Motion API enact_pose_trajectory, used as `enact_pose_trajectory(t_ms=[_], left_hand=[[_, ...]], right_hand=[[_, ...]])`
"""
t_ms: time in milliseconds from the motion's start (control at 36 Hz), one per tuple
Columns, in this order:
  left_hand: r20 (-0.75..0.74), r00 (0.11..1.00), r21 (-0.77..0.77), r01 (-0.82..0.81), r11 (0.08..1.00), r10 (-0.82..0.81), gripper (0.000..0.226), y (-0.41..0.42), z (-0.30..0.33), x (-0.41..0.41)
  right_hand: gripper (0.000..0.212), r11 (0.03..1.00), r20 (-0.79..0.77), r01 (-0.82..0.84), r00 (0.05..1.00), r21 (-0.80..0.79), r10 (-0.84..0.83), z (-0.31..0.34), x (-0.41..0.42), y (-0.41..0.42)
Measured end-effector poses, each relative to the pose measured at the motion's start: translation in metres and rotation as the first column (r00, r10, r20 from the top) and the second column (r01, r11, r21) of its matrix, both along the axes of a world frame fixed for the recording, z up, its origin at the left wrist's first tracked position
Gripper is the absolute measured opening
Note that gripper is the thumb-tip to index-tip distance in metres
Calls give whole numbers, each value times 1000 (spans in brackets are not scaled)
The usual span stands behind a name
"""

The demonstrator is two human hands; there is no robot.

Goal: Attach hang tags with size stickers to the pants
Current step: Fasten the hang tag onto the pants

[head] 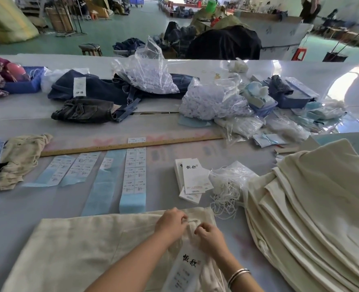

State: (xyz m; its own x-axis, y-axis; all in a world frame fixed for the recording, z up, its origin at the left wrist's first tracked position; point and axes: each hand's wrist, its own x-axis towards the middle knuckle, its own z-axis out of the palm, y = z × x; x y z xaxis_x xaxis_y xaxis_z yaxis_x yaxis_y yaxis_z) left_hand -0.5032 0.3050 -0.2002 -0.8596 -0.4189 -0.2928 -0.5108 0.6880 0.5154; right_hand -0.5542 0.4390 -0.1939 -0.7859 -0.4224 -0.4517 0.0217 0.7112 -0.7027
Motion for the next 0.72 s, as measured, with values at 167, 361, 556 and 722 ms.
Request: enact_pose_trajectory(t_ms=[167, 361, 556, 722], left_hand=[[41, 998, 2, -51, 999, 50, 22, 3, -7, -14], [66, 987, 232, -155, 960, 143, 21, -9, -10, -20], [45, 995, 375, -98, 922, 87, 22, -18, -1, -14], [6, 998, 419, -52, 906, 54, 17, -20, 7, -6]], right_hand=[[19, 992, -15, -50, 999, 120, 52, -9, -8, -4], [40, 975, -78, -106, 989, 196, 124, -10, -16, -13], [38, 996, -182, 2, 983, 89, 14, -12, -5, -19], [35, 999, -211, 26, 977, -34, -32, -8, 1, -20]])
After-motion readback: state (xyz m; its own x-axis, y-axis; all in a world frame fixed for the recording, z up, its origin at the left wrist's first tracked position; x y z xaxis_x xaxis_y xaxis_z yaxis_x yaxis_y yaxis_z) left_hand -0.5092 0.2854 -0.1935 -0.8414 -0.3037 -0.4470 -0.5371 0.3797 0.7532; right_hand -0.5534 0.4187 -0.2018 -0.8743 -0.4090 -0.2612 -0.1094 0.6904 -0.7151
